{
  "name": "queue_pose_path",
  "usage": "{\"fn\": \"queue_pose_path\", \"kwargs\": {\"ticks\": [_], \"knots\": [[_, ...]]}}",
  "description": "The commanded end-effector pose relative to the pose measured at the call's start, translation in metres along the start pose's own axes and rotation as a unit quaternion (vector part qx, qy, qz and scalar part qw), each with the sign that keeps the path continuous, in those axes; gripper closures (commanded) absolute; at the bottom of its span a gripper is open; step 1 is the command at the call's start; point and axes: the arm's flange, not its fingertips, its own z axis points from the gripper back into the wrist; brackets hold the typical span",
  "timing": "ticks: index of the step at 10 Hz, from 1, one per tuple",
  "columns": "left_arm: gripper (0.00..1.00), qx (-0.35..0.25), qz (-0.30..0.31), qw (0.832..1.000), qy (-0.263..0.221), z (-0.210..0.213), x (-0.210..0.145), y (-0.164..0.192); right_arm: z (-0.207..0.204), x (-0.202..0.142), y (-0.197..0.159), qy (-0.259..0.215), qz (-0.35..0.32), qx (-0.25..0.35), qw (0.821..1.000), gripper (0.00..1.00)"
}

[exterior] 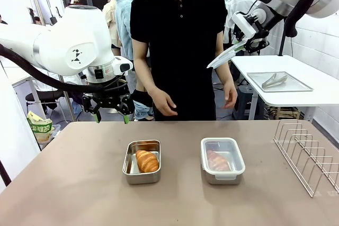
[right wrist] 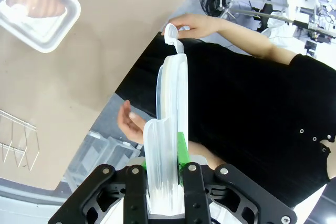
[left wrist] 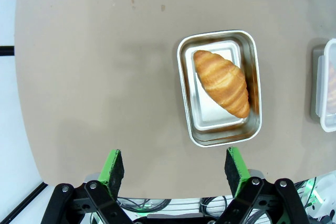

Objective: Place the bread in airtight containers.
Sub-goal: Pick up one Airtight Container lid and hand it to the human, then release when the human grabs the Airtight Container lid.

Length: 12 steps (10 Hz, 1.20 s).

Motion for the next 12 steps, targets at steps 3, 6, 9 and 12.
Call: {"fn": "queue_pose_path", "kwargs": {"ticks": [3,6,9,12], "knots": [[0.00,0.002,-0.001,1.000,0.001,0.0018,0.0006,0.0023,0.0023,0.0012,0.0008,-0.002,0.000,-0.001,1.000,1.00],[0.00,0.002,-0.001,1.000,0.001,0.0018,0.0006,0.0023,0.0023,0.0012,0.0008,-0.002,0.000,-0.001,1.000,1.00],[0.00,0.002,-0.001,1.000,0.001,0.0018,0.0006,0.0023,0.0023,0.0012,0.0008,-0.002,0.000,-0.001,1.000,1.00],[0.00,0.002,-0.001,1.000,0.001,0.0018,0.0006,0.0023,0.0023,0.0012,0.0008,-0.002,0.000,-0.001,1.000,1.00]]}}
